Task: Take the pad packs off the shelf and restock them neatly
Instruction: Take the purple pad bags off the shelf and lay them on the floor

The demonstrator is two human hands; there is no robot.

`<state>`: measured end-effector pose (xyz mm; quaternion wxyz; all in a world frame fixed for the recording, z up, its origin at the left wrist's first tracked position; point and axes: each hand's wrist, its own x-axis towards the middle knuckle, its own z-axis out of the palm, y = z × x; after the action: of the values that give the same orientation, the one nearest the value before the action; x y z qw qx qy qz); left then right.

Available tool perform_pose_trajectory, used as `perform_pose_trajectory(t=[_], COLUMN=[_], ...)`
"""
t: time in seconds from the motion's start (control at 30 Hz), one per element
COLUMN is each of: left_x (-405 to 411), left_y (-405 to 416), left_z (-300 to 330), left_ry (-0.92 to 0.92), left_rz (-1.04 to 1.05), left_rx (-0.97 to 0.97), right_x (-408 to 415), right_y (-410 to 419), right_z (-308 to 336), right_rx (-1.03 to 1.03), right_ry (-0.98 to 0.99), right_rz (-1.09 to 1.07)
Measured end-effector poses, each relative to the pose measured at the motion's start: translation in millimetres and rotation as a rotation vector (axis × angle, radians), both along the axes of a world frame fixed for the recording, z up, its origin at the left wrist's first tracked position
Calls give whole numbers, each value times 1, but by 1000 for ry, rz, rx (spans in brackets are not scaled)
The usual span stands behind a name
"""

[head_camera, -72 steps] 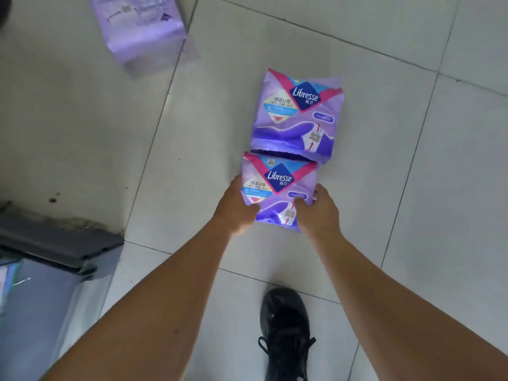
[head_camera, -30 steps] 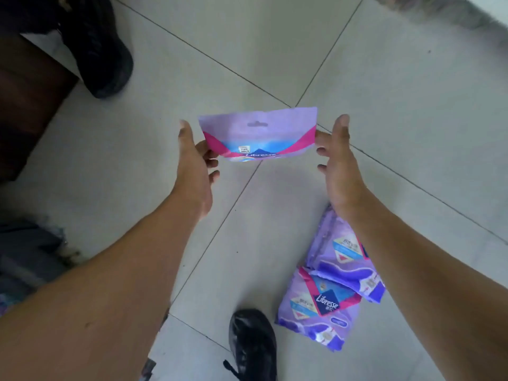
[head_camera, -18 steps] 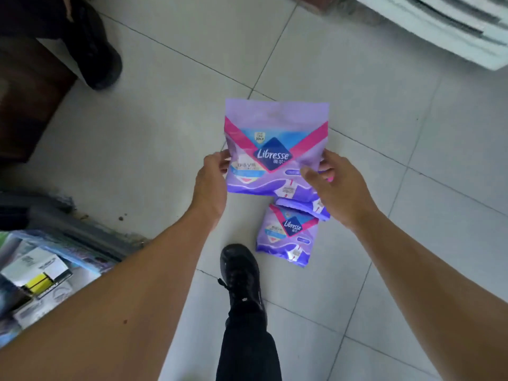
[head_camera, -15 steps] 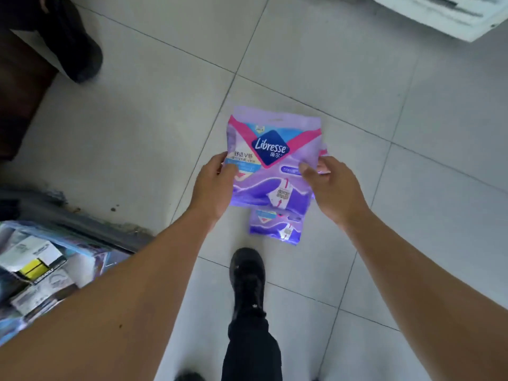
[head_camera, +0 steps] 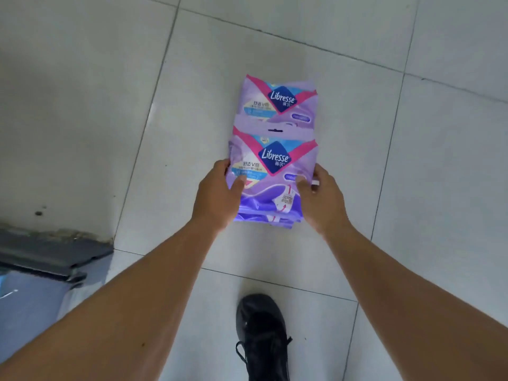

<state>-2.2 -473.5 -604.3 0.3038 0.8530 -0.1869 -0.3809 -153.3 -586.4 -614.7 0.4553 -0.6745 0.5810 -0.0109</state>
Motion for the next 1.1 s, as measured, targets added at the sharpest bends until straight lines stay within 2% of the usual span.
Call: perform_pose_trajectory(t=[0.13, 0.3, 0.4, 0.53, 0.63, 0.7, 0.9, 1.0, 1.1], left_x=[-5, -12, -9, -4, -5, -5, 20, 31, 37], left_y=[0, 2, 12, 28, 41, 53, 115, 163, 204], left_z=[-29, -5, 28, 103, 187, 245, 396, 447, 487], left_ry=[5, 218, 134, -131, -351, -445, -563, -620, -721], left_rz=[-77, -52, 34, 47, -100, -112, 194, 354, 504], left_rx=[246, 304, 248, 102, 83, 65, 9, 20, 17], right_x=[0, -6, -7, 7, 26, 42, 101, 138, 174], right_y=[-2, 2, 12, 34, 48, 58, 99, 128, 162], right_z=[-27, 7, 53, 136, 211, 267, 418, 462, 491], right_rx=[91, 92, 35, -86, -242, -346, -537, -586, -551], right_ry=[80, 191, 190, 154, 102, 63, -132, -237, -362], right_rz=[105, 62, 110, 362, 585, 711, 927, 1002, 1080])
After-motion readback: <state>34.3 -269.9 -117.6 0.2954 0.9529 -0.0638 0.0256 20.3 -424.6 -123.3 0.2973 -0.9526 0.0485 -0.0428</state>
